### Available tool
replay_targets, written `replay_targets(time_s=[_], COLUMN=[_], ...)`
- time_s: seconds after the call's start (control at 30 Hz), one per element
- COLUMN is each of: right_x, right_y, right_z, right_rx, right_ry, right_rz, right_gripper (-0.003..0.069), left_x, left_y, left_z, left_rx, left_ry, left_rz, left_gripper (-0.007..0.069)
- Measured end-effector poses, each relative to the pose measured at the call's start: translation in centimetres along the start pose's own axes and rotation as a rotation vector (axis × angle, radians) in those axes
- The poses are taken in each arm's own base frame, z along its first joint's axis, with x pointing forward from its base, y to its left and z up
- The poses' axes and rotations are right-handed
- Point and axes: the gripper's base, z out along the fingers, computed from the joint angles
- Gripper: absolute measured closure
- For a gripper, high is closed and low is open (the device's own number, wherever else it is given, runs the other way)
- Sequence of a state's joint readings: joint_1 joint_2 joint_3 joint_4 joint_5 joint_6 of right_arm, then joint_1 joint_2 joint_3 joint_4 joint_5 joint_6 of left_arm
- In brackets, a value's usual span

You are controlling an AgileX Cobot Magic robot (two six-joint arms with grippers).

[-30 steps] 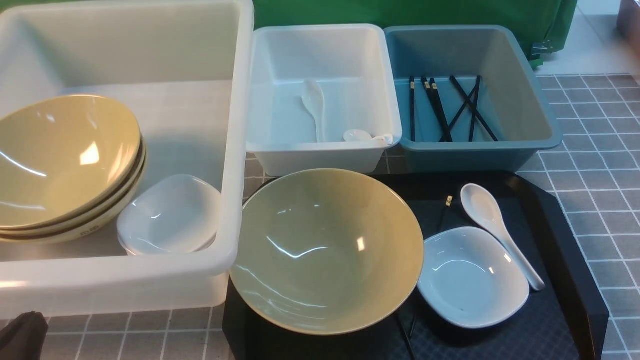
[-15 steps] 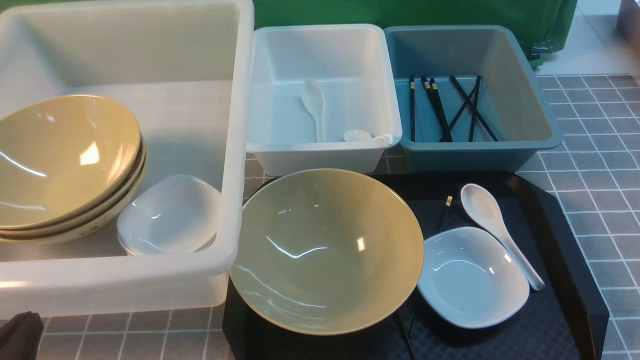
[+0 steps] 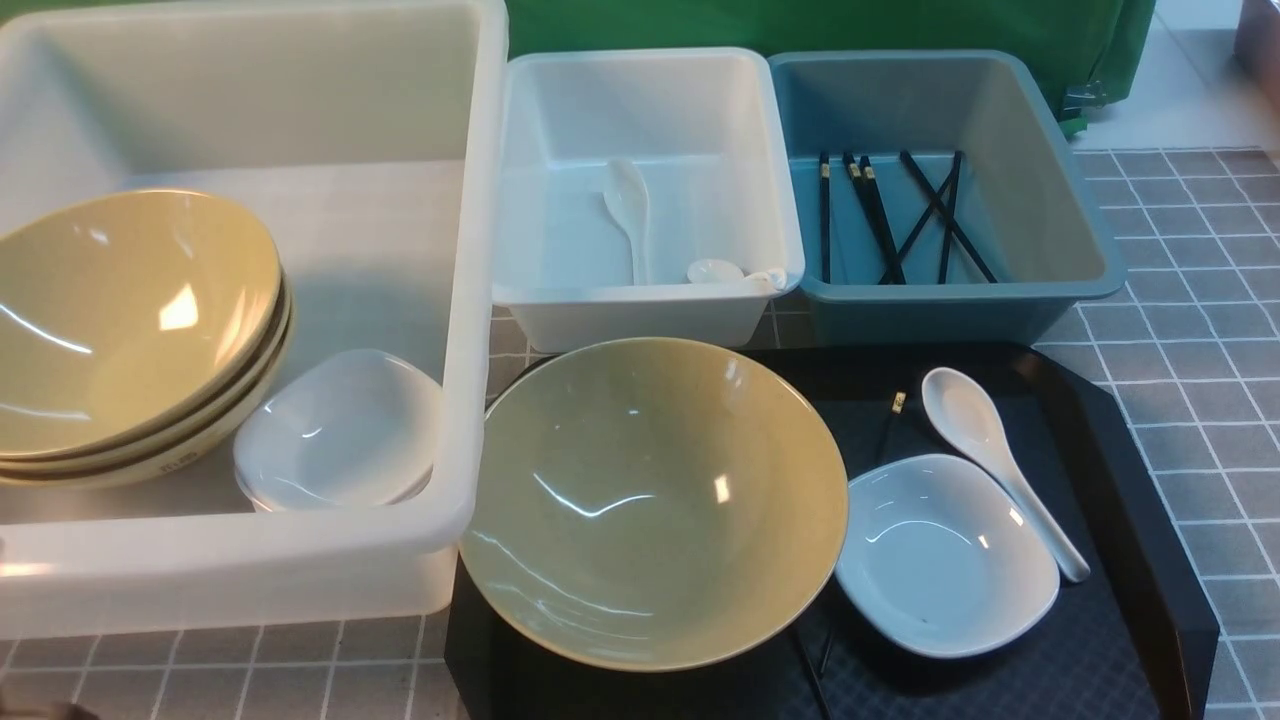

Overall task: On grey table put chopsticks spoon bowls plates into blue grey white boxes.
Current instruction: 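Grasp the large bowl on the tray by its rim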

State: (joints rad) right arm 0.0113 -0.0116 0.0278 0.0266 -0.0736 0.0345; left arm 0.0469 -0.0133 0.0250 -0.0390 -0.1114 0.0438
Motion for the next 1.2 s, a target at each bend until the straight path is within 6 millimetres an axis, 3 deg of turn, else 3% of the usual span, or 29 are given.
replay_targets(time_s=[0.13, 0.3, 0.47, 0.53, 0.6, 0.67, 0.7, 0.73, 0.77, 0.83, 0.93, 0.97, 1.0, 1.07, 1.2], right_x=[-2.6, -5.0, -5.7, -6.8, -9.0, -11.1, -11.2, -12.2, -12.4, -11.8, -10.4, -10.3, -9.3, -8.8, -7.6], right_y=[0.1, 0.1, 0.2, 0.3, 0.5, 0.7, 0.7, 0.8, 0.8, 0.7, 0.7, 0.7, 0.6, 0.6, 0.9], right_z=[-0.4, -1.5, -1.9, -1.7, -1.7, -1.7, -1.7, -1.1, -0.5, 1.1, 2.8, 2.9, 3.7, 4.1, 5.4], right_rx=[-0.012, -0.106, -0.138, -0.124, -0.093, -0.07, -0.066, -0.043, -0.028, -0.005, -0.004, -0.005, -0.01, -0.013, -0.056], right_ry=[-0.294, -0.575, -0.64, -0.605, -0.528, -0.474, -0.467, -0.388, -0.31, -0.129, 0.082, 0.1, 0.224, 0.319, 0.607], right_rz=[0.016, 0.295, 0.352, 0.325, 0.237, 0.173, 0.157, 0.088, 0.045, -0.068, -0.177, -0.186, -0.194, -0.187, -0.136], right_gripper=[0.0562, 0.0561, 0.0562, 0.0568, 0.0589, 0.061, 0.0613, 0.062, 0.062, 0.062, 0.062, 0.062, 0.062, 0.062, 0.062], left_x=[-2.5, -5.4, -7.5, -9.9, -14.6, -17.0, -17.1, -18.6, -18.9, -18.9, -17.9, -18.0, -17.1, -16.6, -15.0], left_y=[0.1, 0.3, 0.4, 0.2, 0.0, 0.0, 0.0, 0.0, 0.0, 0.0, -0.1, -0.1, -0.4, -0.8, -3.6], left_z=[-0.3, -1.8, -2.3, -2.5, -2.2, -1.2, -0.9, 0.3, 1.9, 5.2, 8.5, 8.4, 10.2, 11.7, 14.5], left_rx=[-0.012, -0.005, 0.026, 0.045, 0.054, 0.045, 0.041, 0.034, 0.028, 0.022, 0.018, 0.02, 0.026, 0.042, 0.186], left_ry=[-0.277, -0.643, -0.732, -0.73, -0.629, -0.526, -0.5, -0.436, -0.364, -0.236, -0.063, -0.06, 0.088, 0.217, 0.589], left_rz=[0.0, -0.094, -0.194, -0.183, -0.144, -0.129, -0.126, -0.116, -0.115, -0.136, -0.18, -0.181, -0.196, -0.195, -0.104], left_gripper=[0.0633, 0.0633, 0.0633, 0.0633, 0.0633, 0.0633, 0.0633, 0.0633, 0.0633, 0.0633, 0.0633, 0.0633, 0.0633, 0.0633, 0.0633])
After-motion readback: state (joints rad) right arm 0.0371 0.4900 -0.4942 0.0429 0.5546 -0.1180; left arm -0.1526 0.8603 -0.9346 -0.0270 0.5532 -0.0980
